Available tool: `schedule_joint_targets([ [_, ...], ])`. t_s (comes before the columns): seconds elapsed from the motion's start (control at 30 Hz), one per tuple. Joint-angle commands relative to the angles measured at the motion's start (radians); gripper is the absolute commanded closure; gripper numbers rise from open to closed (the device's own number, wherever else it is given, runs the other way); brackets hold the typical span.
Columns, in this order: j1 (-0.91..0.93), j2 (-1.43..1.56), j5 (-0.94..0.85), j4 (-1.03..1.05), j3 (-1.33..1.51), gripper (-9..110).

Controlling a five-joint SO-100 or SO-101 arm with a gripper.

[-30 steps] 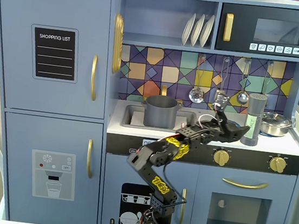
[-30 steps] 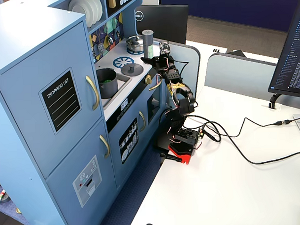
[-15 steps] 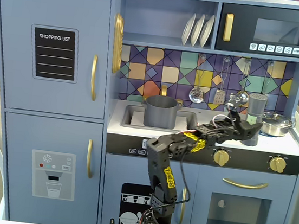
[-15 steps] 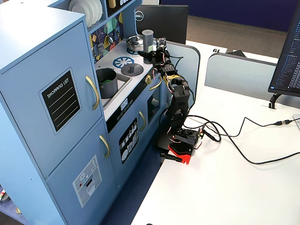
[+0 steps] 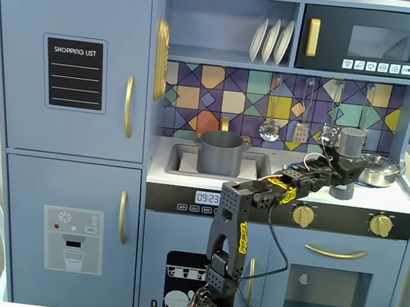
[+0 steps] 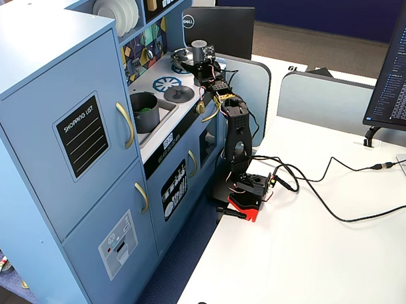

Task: Put salt in the gray recipient

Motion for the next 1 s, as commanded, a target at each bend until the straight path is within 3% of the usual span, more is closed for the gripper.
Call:
schedule_joint_targets([
  [0.0,-0.023,0.003,-0.086,-0.034,-0.104,95],
  [0.03,-0.025,0.008,-0.077,-0.043,-0.104,101],
  [0.2,-0.034,0.115,0.04,-0.048,-0.092,101],
  [0.33,-0.071,0.265,0.216,0.144,-0.135,101],
  [0.57,-0.255,0.459,0.73,0.713,-0.342,101],
  [0.7,-0.414,0.499,1.005,0.885,-0.405,101],
  [0.8,-0.546,0.5,1.318,1.017,-0.439,101],
  [0.97,-0.71,0.453,1.672,1.035,-0.474,101],
])
